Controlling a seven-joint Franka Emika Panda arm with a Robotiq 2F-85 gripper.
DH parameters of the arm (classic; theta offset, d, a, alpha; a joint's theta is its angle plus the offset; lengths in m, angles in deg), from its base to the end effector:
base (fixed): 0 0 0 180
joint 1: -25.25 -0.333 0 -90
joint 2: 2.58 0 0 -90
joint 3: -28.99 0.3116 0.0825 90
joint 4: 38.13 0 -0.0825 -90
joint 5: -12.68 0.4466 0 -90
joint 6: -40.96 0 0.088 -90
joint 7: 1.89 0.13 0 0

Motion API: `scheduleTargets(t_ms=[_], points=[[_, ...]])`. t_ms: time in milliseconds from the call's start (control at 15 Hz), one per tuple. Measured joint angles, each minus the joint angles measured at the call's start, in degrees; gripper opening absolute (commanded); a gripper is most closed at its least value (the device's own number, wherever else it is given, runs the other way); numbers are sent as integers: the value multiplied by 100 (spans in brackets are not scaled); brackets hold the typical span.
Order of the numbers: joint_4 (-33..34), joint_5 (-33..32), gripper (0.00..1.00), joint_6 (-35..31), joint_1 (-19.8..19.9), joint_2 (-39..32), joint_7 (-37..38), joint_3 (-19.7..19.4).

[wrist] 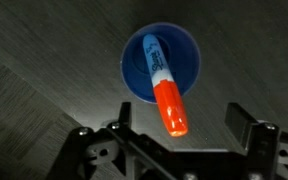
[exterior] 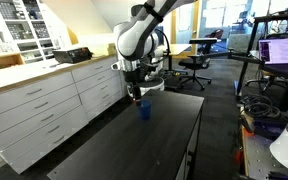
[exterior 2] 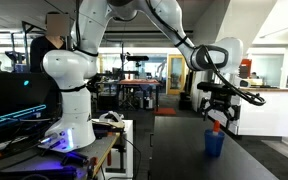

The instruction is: Remove the marker from the cup.

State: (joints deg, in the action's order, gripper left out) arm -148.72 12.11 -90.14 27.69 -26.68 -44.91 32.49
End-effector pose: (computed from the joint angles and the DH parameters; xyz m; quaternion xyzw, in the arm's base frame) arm 0.6578 0.0118 0.1936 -0.9260 -0.3761 0.0257 0.0194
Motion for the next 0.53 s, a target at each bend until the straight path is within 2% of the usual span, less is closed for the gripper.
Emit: scheduleTargets(t_ms=[133, 533], points=[[73, -36, 64, 0, 0, -67, -3, 0], [229, -95, 24, 0, 7, -214, -18, -2]])
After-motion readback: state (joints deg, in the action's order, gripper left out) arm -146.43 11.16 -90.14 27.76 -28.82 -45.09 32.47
